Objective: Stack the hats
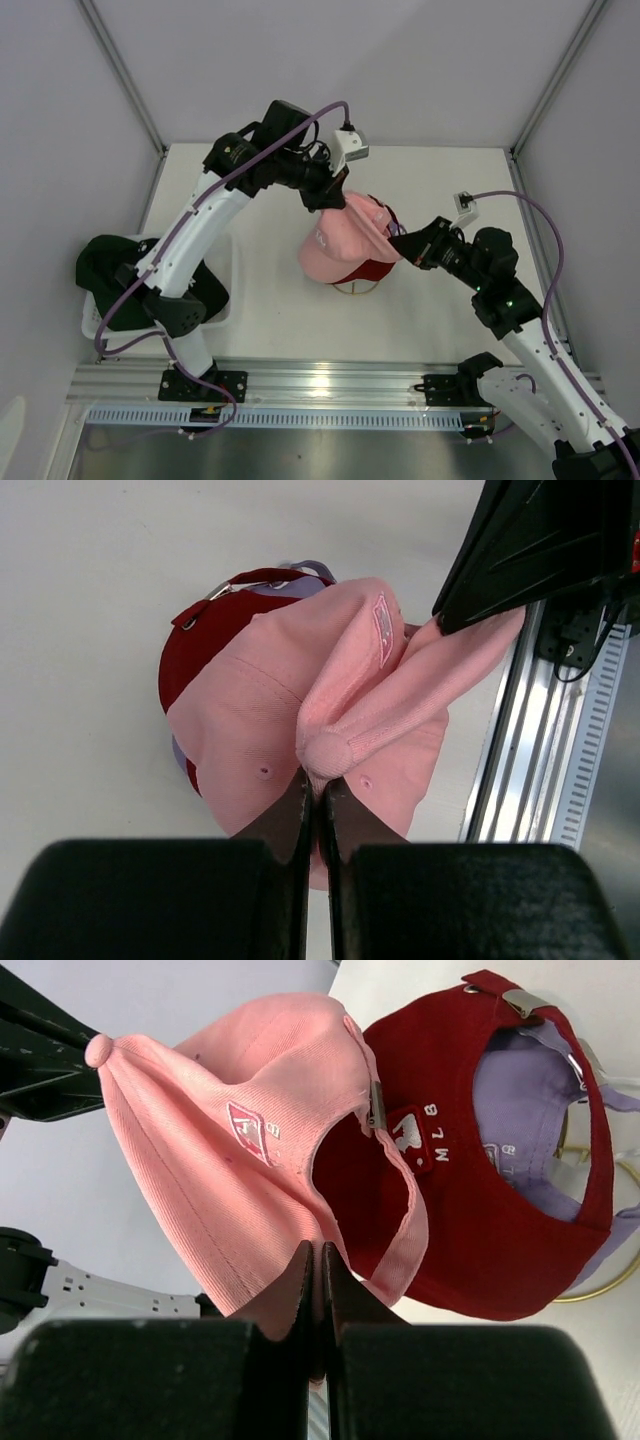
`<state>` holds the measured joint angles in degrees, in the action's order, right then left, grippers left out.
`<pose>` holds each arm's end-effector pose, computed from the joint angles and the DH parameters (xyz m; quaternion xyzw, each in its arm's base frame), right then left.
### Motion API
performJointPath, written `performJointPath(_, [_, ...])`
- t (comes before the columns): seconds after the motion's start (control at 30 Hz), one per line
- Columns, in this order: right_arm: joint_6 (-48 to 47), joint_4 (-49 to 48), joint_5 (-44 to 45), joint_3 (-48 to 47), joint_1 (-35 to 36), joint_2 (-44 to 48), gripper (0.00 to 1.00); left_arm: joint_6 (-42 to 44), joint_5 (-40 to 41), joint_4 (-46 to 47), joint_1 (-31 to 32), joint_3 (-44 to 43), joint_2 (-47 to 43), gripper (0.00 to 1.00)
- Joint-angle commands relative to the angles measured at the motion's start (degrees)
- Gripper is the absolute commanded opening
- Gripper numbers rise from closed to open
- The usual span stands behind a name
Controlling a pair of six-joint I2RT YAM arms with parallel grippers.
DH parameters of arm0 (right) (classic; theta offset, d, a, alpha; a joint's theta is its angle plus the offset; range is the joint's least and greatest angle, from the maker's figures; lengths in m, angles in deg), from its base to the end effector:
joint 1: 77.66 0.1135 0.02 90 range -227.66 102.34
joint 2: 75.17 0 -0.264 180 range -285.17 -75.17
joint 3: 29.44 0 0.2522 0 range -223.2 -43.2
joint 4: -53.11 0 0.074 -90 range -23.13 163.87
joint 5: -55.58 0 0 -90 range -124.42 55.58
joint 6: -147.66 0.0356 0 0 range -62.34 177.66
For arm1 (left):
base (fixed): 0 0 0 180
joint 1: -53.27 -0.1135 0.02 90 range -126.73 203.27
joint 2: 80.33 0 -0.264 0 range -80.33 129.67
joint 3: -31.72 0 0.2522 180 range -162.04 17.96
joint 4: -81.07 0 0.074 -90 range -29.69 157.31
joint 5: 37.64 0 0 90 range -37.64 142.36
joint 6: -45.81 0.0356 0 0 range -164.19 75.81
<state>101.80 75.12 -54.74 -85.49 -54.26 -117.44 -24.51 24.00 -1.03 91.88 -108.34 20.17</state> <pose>0.1565 0.0812 0.3358 0.0204 0.7528 0.4690 0.4614 0.2552 -0.2255 0.4625 0.5184 0.7272 -0.2854 0.3480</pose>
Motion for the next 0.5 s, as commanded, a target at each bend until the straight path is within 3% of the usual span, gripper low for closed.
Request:
performJointPath(0.0, [-4.85, 3.44, 1.85, 0.45, 0.24, 1.30, 0.00, 7.11, 3.75, 1.45, 0.06, -4.40, -1.81, 0.03])
performJointPath(0.1, [-5.29, 3.35, 4.13, -1.92, 0.24, 1.83, 0.01, 7.31, 4.54, 2.33, 1.03, -5.88, -2.07, 0.03])
performJointPath(0.17, [-5.55, 3.87, 4.67, -4.73, 0.33, 1.57, 0.07, 6.86, 3.32, 2.77, 1.03, -8.17, -1.90, 0.03])
performJointPath(0.23, [-5.91, 4.58, 5.72, -6.66, 0.25, 1.13, 0.37, 6.25, 1.74, 4.17, 1.03, -7.83, -2.42, 0.04])
performJointPath(0.27, [-5.99, 5.80, 6.77, -8.85, 0.24, 0.52, 0.62, 5.55, 1.73, 5.48, 1.03, -7.39, -2.51, 0.04])
performJointPath(0.37, [-6.44, 10.27, 10.71, -12.90, 0.24, -0.89, 0.99, 4.67, 1.90, 6.02, 1.03, -6.77, -2.25, 0.04])
performJointPath(0.47, [-3.28, 14.76, 11.45, -15.45, -0.45, -2.38, 1.00, 4.14, 0.42, 5.93, 1.12, -6.85, -2.16, 0.03])
